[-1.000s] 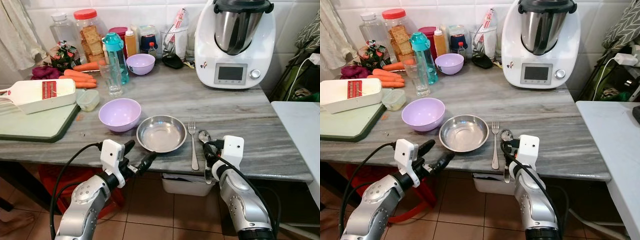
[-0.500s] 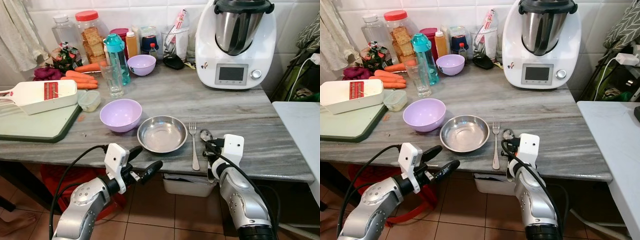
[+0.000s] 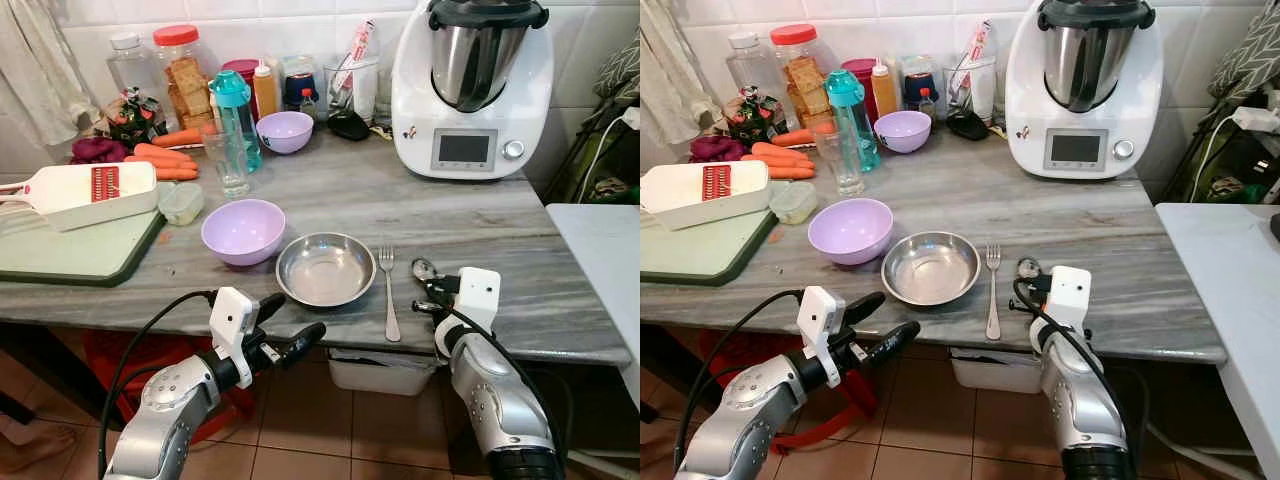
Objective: Setting the table
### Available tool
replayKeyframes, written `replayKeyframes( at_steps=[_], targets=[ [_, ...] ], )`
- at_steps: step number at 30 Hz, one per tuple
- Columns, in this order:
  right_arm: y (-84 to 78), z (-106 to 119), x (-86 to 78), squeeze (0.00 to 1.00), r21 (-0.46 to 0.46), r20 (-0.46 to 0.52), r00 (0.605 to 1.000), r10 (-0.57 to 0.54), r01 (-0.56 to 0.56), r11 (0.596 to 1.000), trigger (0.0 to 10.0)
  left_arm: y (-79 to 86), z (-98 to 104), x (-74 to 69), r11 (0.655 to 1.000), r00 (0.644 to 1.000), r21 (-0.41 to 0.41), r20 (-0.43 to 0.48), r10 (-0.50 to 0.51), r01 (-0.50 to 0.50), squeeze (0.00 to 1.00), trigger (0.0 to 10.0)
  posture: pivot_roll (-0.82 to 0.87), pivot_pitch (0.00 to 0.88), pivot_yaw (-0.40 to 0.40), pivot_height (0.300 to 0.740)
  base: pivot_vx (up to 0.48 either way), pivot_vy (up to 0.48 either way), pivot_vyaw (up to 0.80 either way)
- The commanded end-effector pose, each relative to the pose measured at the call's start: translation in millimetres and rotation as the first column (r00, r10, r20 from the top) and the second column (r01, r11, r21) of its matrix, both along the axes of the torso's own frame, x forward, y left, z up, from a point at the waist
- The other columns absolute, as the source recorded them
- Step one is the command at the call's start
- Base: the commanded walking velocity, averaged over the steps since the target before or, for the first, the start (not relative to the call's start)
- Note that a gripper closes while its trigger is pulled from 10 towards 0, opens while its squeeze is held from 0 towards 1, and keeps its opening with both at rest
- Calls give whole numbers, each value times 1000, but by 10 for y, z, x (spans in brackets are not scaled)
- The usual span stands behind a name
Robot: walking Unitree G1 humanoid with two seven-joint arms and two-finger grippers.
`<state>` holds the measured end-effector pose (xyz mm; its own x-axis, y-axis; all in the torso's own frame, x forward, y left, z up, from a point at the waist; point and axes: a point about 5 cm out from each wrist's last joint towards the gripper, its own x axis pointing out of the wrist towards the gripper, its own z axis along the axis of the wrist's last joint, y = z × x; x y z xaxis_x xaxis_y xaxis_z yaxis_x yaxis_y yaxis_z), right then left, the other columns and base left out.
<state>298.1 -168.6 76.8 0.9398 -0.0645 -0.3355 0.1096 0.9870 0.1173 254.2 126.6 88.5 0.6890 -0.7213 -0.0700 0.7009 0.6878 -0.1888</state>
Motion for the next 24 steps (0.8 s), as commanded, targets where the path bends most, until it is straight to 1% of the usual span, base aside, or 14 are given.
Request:
replayKeyframes(
  at_steps=[1,3,4,5,6,8,9,10,11,12,13,19,24],
  targets=[
    [-123,-288,-152,0,-26,-148,987,-57,54,998,0,18,15,26,1000,1000,17,6,-5,5,0,10000,4,0,81,740,0,0,0],
    [-171,-258,-161,0,-40,-124,989,-75,71,997,0,21,12,28,1000,1000,16,6,-1,1,0,10000,3,0,84,740,0,0,0],
    [-171,-258,-161,0,-40,-124,989,-75,71,997,0,21,12,28,1000,1000,16,6,-1,1,0,10000,3,0,84,740,0,0,0],
    [-173,-201,-143,0,-54,-85,994,-67,63,997,0,21,11,28,1000,1000,17,7,-1,1,0,10000,2,0,87,740,0,0,0],
    [-173,-201,-143,0,-54,-85,994,-67,63,997,0,21,11,28,1000,1000,17,7,-1,1,0,10000,2,0,87,740,0,0,0],
    [-148,-127,-111,0,-55,-41,998,-49,47,997,0,21,14,31,1000,1000,18,9,-1,1,0,10000,1,0,89,740,0,0,0],
    [-127,-103,-98,776,-48,-24,999,-38,37,998,235,22,16,34,1000,1000,19,10,-1,1,0,10000,1,0,89,740,0,0,0],
    [-111,-83,-88,1000,-45,-12,999,-31,31,999,2314,21,18,36,1000,1000,20,11,-2,1,0,10000,1,0,89,740,0,0,0],
    [-91,-66,-78,1000,-44,-2,1000,-22,22,999,7176,22,20,39,1000,1000,20,12,-2,2,0,10000,0,0,91,740,0,0,0],
    [-79,-58,-73,1000,-45,3,1000,-18,18,999,7176,23,21,40,1000,1000,21,12,-2,2,0,10000,0,0,91,740,0,0,0],
    [-53,-27,-58,1000,-41,23,1000,-7,8,999,10000,22,23,48,1000,1000,22,13,-2,2,0,10000,0,0,91,740,0,0,0],
    [-12,30,-51,1000,-54,49,999,21,-18,998,10000,20,24,47,1000,1000,22,13,-3,2,0,10000,2,0,91,740,0,0,0],
    [-15,60,-36,1000,-71,65,997,32,-27,997,10000,21,13,35,1000,1000,20,9,2,-2,0,10000,4,0,91,740,0,0,0]
  ],
)
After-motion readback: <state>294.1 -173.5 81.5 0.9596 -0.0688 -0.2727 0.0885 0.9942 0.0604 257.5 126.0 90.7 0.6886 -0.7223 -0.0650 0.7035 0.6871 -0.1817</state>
